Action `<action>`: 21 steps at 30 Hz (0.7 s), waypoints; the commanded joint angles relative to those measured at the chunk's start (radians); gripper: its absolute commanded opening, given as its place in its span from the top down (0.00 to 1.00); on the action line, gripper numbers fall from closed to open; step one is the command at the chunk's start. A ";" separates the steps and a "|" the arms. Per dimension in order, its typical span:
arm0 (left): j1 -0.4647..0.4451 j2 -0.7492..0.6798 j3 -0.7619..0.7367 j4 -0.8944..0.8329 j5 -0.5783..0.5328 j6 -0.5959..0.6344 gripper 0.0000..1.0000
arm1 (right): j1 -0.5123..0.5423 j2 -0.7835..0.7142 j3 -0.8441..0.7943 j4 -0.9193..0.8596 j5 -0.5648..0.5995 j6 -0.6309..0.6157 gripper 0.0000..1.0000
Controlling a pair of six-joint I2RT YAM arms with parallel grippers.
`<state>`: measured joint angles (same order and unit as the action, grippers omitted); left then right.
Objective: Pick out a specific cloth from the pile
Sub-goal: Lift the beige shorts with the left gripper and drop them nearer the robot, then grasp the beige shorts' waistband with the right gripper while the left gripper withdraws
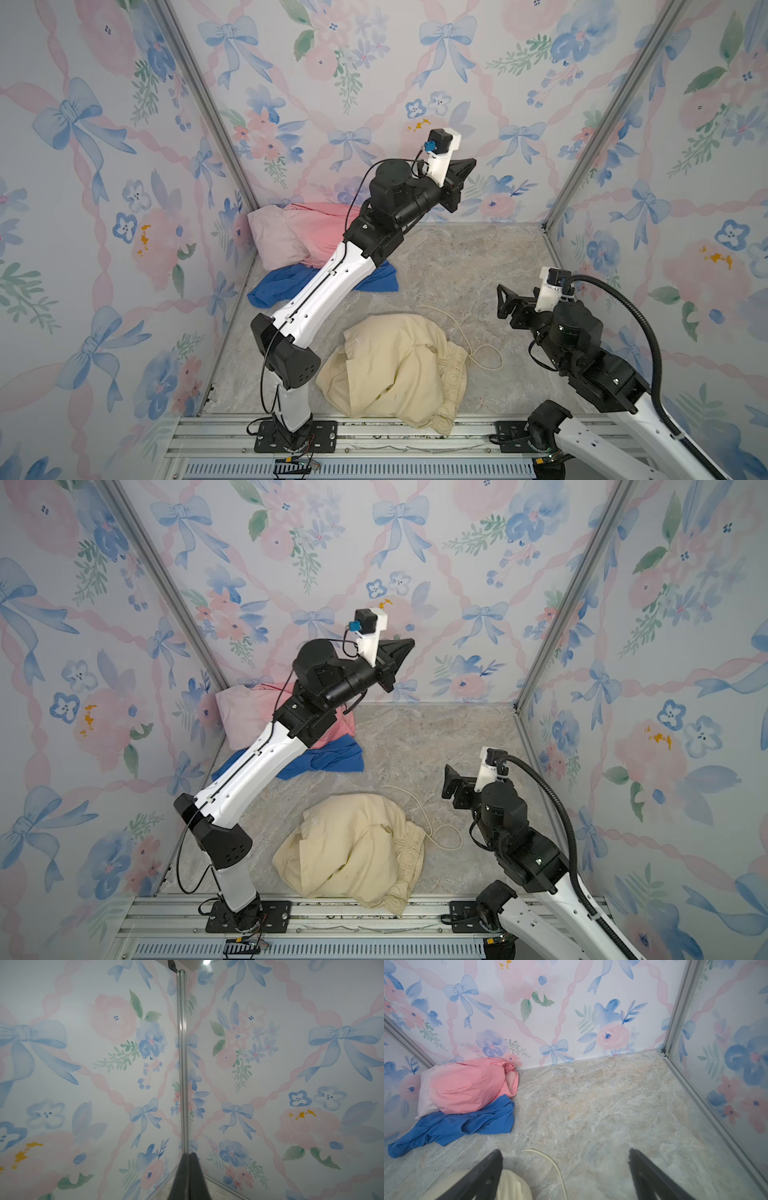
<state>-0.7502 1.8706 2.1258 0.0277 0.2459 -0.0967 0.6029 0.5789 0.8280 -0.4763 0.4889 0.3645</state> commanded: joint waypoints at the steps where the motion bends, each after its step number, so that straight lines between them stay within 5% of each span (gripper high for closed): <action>1: -0.013 -0.001 -0.043 0.025 0.072 0.006 1.00 | -0.030 -0.060 0.010 -0.151 0.031 -0.021 0.03; 3: -0.017 -0.043 -0.159 0.023 0.052 0.030 0.97 | -0.037 -0.060 -0.001 -0.157 -0.002 -0.013 0.03; 9: -0.003 -0.378 -0.574 -0.166 -0.162 0.115 0.08 | -0.017 0.094 -0.061 -0.204 -0.391 0.088 0.03; 10: 0.004 -0.441 -0.635 -0.216 -0.170 0.105 0.02 | 0.004 0.110 -0.096 -0.186 -0.432 0.115 0.03; 14: 0.047 -0.715 -0.881 -0.488 -0.064 0.016 0.02 | 0.164 0.164 -0.240 -0.119 -0.359 0.223 0.03; 21: 0.055 -1.081 -1.164 -0.583 0.000 -0.092 0.02 | 0.139 0.362 -0.324 0.112 -0.482 0.284 0.03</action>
<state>-0.7002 0.8192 1.0229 -0.4706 0.1997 -0.1307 0.7494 0.8955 0.5072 -0.4934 0.0727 0.5900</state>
